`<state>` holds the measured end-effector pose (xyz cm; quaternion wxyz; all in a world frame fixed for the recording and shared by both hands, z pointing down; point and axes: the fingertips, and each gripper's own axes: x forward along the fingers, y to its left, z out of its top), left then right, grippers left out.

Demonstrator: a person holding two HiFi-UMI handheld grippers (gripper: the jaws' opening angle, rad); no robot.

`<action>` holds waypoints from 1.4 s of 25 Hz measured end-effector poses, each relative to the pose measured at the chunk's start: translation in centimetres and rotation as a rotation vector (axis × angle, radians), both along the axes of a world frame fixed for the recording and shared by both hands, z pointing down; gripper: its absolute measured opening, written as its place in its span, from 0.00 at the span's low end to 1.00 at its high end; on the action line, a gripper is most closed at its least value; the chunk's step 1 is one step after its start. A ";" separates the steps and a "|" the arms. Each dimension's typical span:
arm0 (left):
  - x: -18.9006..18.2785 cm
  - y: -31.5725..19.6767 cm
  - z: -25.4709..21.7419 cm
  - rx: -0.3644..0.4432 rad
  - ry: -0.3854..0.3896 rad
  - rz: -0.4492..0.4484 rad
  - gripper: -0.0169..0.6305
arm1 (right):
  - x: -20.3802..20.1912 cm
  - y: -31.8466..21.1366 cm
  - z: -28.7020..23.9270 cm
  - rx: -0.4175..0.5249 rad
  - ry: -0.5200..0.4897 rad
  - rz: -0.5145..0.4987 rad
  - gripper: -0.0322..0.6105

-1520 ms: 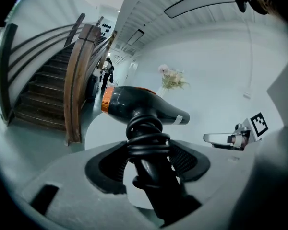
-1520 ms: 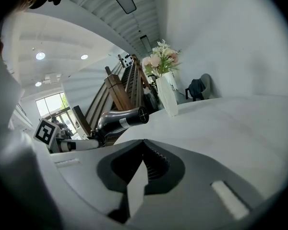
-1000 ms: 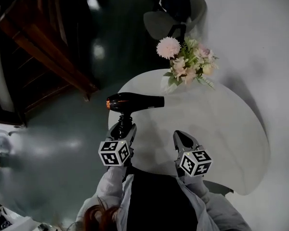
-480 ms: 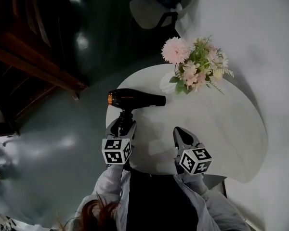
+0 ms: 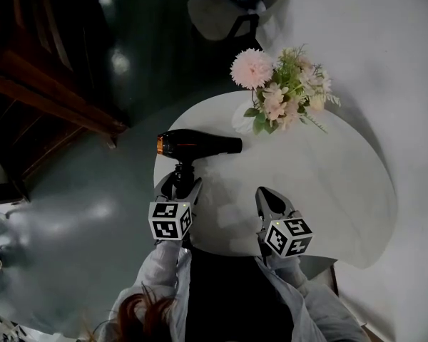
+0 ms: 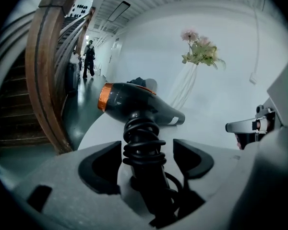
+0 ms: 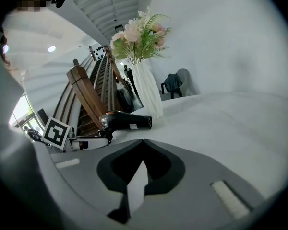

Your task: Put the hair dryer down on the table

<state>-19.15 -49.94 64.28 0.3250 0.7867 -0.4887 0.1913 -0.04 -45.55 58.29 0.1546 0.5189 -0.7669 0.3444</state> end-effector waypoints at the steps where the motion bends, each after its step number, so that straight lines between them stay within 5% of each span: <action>1: 0.1 0.1 -0.2 0.000 0.005 0.000 0.58 | -0.1 0.1 -0.1 0.005 -0.005 -0.011 0.07; 7: -0.7 2.3 -2.1 0.017 -0.005 -0.056 0.64 | -0.4 0.8 -1.8 0.061 -0.048 -0.078 0.07; 13: -1.0 5.3 -6.6 0.085 0.117 -0.159 0.57 | 0.5 2.5 -3.8 0.122 -0.076 -0.108 0.07; 23: 3.6 12.4 -12.7 0.289 0.190 -0.119 0.44 | 2.1 8.8 -7.4 0.239 -0.120 -0.193 0.07; 30: 5.0 17.6 -16.5 0.364 0.193 -0.098 0.28 | 2.1 13.6 -11.4 0.340 -0.154 -0.264 0.07; 35: 6.6 21.3 -15.7 0.410 0.155 -0.089 0.06 | 3.3 16.9 -10.5 0.384 -0.159 -0.303 0.07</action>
